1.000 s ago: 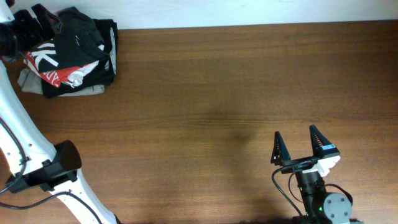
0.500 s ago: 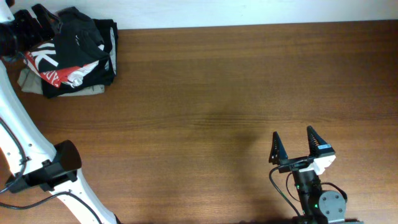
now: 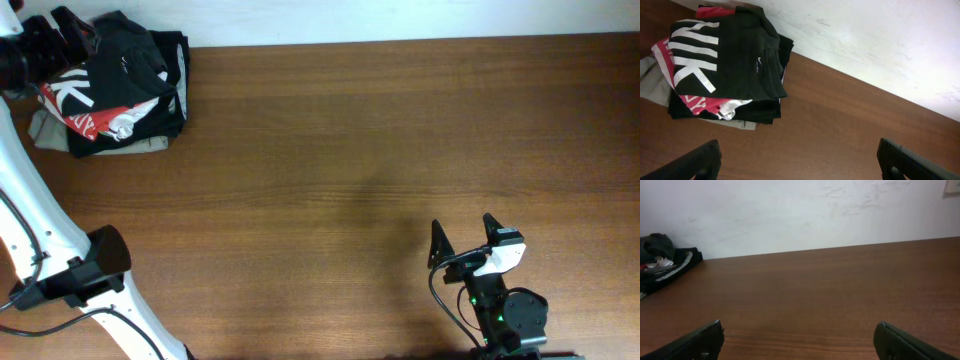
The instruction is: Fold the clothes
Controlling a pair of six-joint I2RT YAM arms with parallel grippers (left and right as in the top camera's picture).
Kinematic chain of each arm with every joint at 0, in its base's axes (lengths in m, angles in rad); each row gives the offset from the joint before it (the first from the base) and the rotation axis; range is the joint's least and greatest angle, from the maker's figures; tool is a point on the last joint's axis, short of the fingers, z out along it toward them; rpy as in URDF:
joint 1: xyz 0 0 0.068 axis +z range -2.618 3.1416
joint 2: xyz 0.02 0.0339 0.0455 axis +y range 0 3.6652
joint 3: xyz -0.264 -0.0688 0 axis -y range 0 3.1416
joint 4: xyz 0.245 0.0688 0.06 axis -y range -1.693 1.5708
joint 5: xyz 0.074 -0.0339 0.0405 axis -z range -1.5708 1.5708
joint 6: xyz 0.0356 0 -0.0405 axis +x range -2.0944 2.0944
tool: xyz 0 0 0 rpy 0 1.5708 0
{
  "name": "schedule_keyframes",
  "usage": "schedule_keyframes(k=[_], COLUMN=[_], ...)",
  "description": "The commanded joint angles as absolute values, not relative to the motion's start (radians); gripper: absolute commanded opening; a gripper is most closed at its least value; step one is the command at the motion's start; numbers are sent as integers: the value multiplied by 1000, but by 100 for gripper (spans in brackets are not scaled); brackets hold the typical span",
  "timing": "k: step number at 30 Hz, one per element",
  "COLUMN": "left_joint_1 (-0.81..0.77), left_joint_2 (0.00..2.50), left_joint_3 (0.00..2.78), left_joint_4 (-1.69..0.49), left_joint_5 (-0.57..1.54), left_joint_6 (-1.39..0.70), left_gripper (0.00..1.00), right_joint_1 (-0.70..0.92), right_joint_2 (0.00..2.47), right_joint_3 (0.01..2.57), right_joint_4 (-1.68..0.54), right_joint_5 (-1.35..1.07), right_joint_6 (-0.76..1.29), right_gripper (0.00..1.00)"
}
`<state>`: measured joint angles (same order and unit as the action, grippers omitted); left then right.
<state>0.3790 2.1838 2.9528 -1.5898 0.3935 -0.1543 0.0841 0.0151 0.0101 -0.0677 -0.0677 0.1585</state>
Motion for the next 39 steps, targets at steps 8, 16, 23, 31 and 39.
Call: schedule_keyframes(k=[8, 16, 23, 31, 39], left_joint_1=[371, 324, 157, 48, 81], left_joint_2=[2165, 1671, 1072, 507, 101], left_joint_3=[2938, 2139, 1303, 603, 217], left_joint_4=[-1589, -1568, -935, -326, -48], left_joint_5=[397, 385, 96, 96, 101], left_joint_6=[-149, -147, -93, -20, -18], left_gripper=[99, 99, 99, 99, 99], right_joint_1=[91, 91, 91, 91, 91], right_joint_2=[11, 11, 11, 11, 11], right_joint_3=[6, 6, 6, 6, 6], right_joint_4=[-74, -74, -74, -74, -74], right_joint_5=[-55, -55, -55, -55, -55], right_joint_6=[166, 166, 166, 166, 166], right_gripper=[99, 99, 99, 99, 99])
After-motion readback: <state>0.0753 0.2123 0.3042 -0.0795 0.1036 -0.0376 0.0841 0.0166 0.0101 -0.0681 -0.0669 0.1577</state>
